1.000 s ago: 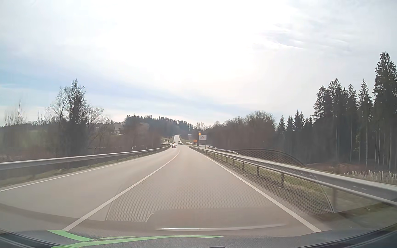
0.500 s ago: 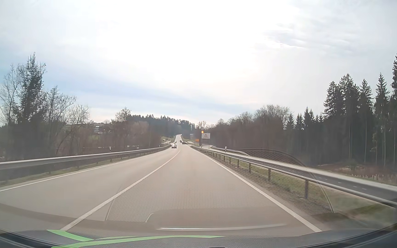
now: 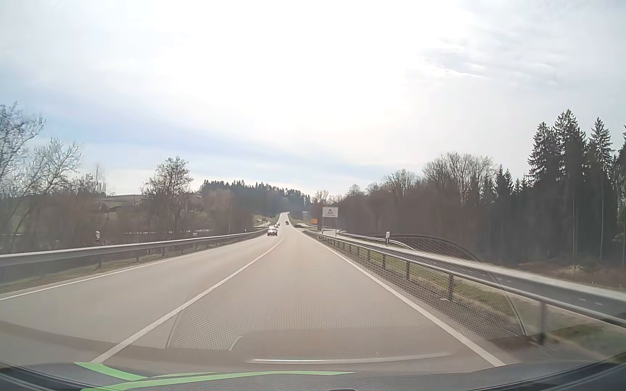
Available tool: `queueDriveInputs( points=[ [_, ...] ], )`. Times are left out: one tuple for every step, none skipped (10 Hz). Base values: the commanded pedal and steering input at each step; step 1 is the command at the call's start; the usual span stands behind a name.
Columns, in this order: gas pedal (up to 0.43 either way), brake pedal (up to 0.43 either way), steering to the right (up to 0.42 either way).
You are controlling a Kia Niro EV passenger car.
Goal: Follow the waypoints while adhering to traffic rules and regulations
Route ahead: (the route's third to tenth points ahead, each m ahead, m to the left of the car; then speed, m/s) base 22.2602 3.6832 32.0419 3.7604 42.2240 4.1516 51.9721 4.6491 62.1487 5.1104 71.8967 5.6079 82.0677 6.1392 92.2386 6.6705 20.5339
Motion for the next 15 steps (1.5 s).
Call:
queueDriveInputs(
  points=[
    [0.047,0.000,-0.003],
    [0.047,0.000,-0.003],
    [0.059,0.000,-0.003],
    [0.059,0.000,-0.003],
    [0.059,0.000,-0.003],
    [0.059,0.000,-0.003],
    [0.067,0.000,-0.003],
    [0.079,0.000,-0.003],
    [0.079,0.000,-0.003],
    [0.079,0.000,-0.003],
    [0.079,0.000,-0.003],
    [0.079,0.000,-0.003],
    [0.079,0.000,-0.003],
    [0.079,0.000,-0.003],
    [0.087,0.000,-0.003]
  ],
)
